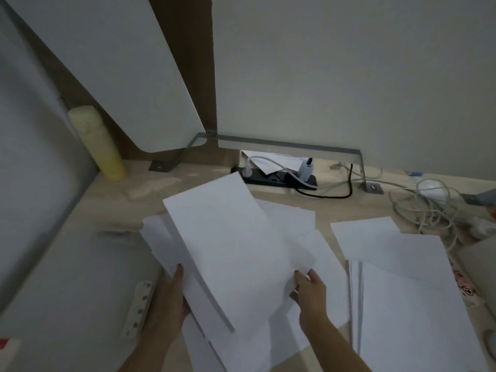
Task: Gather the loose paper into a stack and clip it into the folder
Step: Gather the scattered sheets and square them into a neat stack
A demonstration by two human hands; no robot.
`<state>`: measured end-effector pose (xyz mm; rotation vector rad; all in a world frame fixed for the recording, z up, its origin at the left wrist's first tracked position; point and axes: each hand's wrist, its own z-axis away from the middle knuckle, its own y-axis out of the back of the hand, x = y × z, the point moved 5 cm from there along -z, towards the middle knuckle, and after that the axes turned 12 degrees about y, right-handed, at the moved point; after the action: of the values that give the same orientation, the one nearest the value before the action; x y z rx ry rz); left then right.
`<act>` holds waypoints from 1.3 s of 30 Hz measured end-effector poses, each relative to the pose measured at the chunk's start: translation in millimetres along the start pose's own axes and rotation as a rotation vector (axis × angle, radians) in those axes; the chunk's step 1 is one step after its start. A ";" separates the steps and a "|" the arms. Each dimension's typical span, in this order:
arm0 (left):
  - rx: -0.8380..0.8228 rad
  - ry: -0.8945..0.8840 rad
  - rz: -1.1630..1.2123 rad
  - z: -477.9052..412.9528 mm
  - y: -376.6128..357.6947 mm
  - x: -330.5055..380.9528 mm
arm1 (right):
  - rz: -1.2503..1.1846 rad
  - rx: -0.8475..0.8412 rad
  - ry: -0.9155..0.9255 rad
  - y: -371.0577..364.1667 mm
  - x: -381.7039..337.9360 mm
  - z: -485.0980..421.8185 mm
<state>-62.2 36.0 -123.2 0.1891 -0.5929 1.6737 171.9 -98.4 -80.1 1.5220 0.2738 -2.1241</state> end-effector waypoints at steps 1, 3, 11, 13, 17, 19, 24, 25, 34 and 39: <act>-0.021 0.032 0.040 2.6 -4.3 -1.5 | 0.050 0.007 -0.043 -1.2 16.4 4.5; -0.070 0.025 0.005 4.8 -11.8 -2.5 | 0.114 0.003 -0.141 -6.0 47.7 16.7; 0.113 -0.222 -0.423 13.3 -22.1 2.9 | 0.152 -0.086 -0.084 4.5 31.4 10.0; 0.063 -0.294 -0.446 21.0 -28.4 14.9 | 0.209 -0.173 0.039 5.0 6.5 -3.9; -0.127 -0.401 -0.431 57.8 -47.8 44.2 | 0.254 -0.428 0.166 -9.0 -44.8 -16.8; -0.156 -0.475 -0.438 72.4 -55.8 58.1 | 0.146 -0.562 0.181 -15.2 -72.2 -16.6; -0.158 -0.662 -0.452 106.1 -74.1 86.5 | 0.001 -0.701 0.326 -16.0 -126.3 -1.8; -0.158 -0.693 -0.446 109.7 -76.0 89.8 | -0.019 -0.702 0.352 -14.3 -133.5 1.6; -0.153 -0.826 -0.525 105.0 -87.5 85.2 | -0.057 -0.611 0.361 -10.3 -120.3 9.0; -0.160 -0.884 -0.470 115.2 -89.4 80.6 | -0.125 -0.539 0.374 -8.7 -119.7 9.8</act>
<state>-16.0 58.0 35.5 0.9039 -1.2214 1.0213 188.5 -61.3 33.3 1.5741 1.0054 -1.6409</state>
